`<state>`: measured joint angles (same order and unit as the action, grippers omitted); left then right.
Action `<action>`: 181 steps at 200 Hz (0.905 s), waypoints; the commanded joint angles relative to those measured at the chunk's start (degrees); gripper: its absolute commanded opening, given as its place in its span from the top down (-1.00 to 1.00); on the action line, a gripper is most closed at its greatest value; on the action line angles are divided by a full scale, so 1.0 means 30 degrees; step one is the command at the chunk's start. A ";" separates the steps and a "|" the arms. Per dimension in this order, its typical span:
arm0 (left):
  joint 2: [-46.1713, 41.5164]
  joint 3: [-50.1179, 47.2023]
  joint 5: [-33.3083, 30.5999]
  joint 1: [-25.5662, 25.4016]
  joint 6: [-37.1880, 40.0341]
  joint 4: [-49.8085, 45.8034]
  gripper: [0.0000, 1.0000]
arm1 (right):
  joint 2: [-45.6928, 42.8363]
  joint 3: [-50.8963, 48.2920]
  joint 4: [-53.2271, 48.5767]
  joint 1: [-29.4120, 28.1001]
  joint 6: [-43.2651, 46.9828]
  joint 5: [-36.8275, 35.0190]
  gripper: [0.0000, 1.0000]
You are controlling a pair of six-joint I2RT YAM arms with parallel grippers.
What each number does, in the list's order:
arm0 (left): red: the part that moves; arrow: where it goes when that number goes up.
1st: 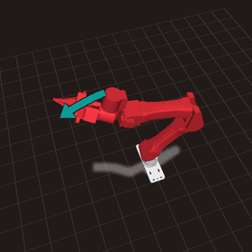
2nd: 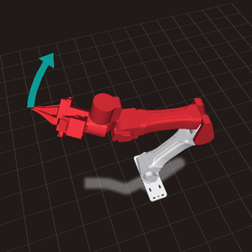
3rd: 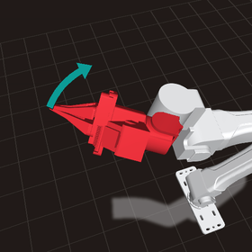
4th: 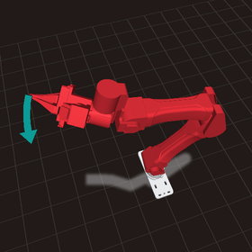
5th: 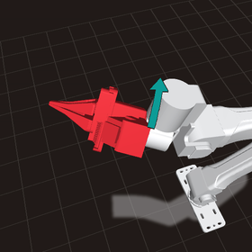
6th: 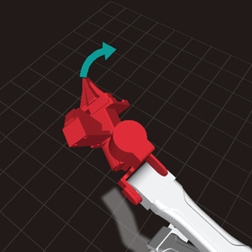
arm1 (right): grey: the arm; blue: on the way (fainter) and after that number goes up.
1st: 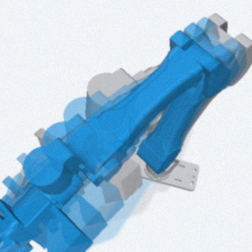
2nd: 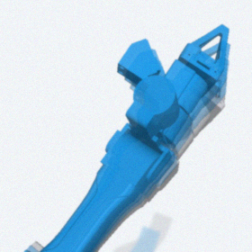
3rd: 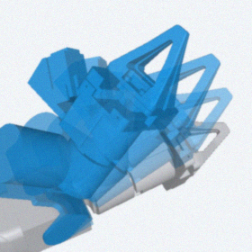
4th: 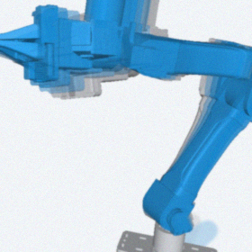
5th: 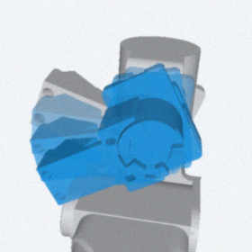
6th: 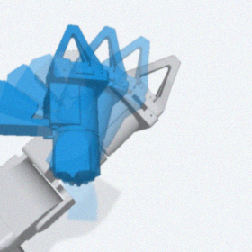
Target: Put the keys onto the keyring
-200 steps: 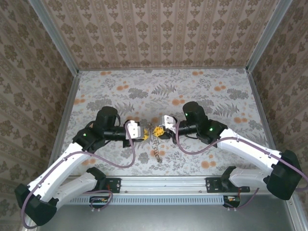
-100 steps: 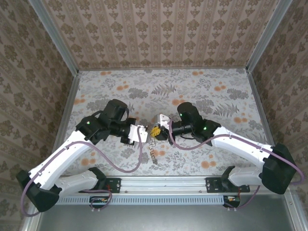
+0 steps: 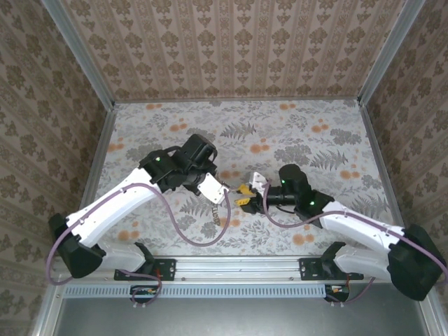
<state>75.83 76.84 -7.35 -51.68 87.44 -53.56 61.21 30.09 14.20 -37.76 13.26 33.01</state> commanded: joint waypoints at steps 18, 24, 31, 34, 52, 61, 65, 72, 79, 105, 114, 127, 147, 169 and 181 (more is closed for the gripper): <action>0.1195 0.1033 -0.4394 -0.0104 0.4798 0.1275 1.00 | -0.3824 -0.1608 0.0550 0.1272 0.0171 -0.4650 -0.01; 0.1432 0.1061 -0.4904 -0.0115 0.5217 0.1449 1.00 | -0.4393 -0.1873 0.0516 0.1500 0.0094 -0.5577 -0.10; 0.1720 0.1131 -0.5456 -0.0110 0.5551 0.1732 1.00 | -0.5045 -0.2220 0.0509 0.1731 0.0038 -0.6530 -0.38; 0.1853 0.1182 -0.5718 -0.0112 0.5678 0.1812 1.00 | -0.5351 -0.2366 0.0519 0.1810 0.0020 -0.6908 -0.44; 0.2602 0.1373 -0.7148 -0.0094 0.6470 0.2495 1.00 | -0.7041 -0.3271 0.0893 0.2355 0.0003 -0.8227 -0.99; 0.2894 0.1441 -0.7605 -0.0072 0.6777 0.2880 1.00 | -0.7969 -0.3775 0.1371 0.2571 -0.0068 -0.8464 -0.99; 0.3033 0.1504 -0.7797 -0.0094 0.6878 0.2959 1.00 | -0.8356 -0.3989 0.1593 0.2634 -0.0089 -0.8682 -0.99; 0.3217 0.1664 -0.7985 -0.0117 0.6916 0.2985 1.00 | -0.9000 -0.4381 0.1902 0.2654 -0.0131 -0.9097 -0.99; 0.3433 0.1893 -0.8120 -0.0178 0.6866 0.2942 1.00 | -0.9573 -0.4688 0.2076 0.2682 -0.0134 -0.9515 -0.99; 0.4073 0.2605 -0.7907 -0.0453 0.6086 0.2901 1.00 | -1.1163 -0.5262 0.1693 0.2735 -0.0067 -1.0505 -0.99; 0.4304 0.2999 -0.7451 -0.0518 0.5647 0.2803 1.00 | -1.1514 -0.5377 0.1490 0.2735 -0.0085 -1.0727 -0.99; 0.4754 0.3539 -0.6795 -0.0678 0.5196 0.2678 1.00 | -1.1886 -0.5529 0.1421 0.2759 -0.0294 -1.1293 -0.99; 0.5969 0.4680 -0.6022 -0.0925 0.4607 0.2548 1.00 | -1.2406 -0.5834 0.1650 0.2801 -0.0573 -1.2425 -0.99; 0.7838 0.6653 -0.5846 -0.1545 0.3548 0.2062 1.00 | -1.3021 -0.6011 0.1387 0.2907 -0.0957 -1.4107 -0.99; 0.8906 0.7879 -0.5564 -0.1881 0.2844 0.1703 1.00 | -1.3423 -0.5887 0.0528 0.3025 -0.1237 -1.5752 -0.99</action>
<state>97.49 94.21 -26.41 -55.20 101.03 -46.52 23.40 12.64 17.56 -29.41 12.12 -3.51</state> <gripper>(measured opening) 0.046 0.995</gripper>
